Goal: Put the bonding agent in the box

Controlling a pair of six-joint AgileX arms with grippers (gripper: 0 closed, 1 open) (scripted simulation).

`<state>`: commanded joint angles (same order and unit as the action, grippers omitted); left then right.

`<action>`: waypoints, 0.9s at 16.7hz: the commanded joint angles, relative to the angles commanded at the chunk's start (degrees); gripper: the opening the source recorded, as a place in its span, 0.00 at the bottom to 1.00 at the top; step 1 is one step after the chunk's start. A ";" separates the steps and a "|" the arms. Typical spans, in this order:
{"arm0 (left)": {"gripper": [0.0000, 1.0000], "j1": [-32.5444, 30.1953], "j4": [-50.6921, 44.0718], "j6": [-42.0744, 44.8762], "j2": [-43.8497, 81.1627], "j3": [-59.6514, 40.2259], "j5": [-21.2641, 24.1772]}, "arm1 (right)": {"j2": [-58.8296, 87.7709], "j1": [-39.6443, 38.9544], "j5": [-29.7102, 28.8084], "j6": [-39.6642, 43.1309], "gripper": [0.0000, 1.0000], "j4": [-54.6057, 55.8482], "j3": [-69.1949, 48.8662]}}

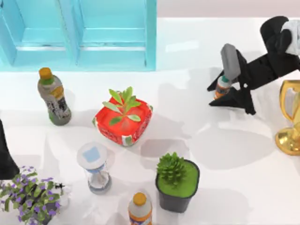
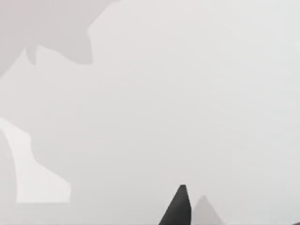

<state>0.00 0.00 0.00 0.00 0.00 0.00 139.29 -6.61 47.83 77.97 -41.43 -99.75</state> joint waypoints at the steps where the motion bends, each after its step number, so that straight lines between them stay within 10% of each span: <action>1: 1.00 0.00 0.00 0.00 0.00 0.00 0.00 | 0.00 0.00 0.00 0.00 0.25 0.00 0.00; 5: 1.00 0.00 0.00 0.00 0.00 0.00 0.00 | 0.00 0.00 0.00 0.00 0.00 0.00 0.00; 15: 1.00 0.00 0.00 0.00 0.00 0.00 0.00 | -0.23 -0.01 0.01 -0.04 0.00 -0.85 -0.61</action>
<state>0.00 0.00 0.00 0.00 0.00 0.00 139.06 -6.62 47.84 77.93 -42.29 -100.36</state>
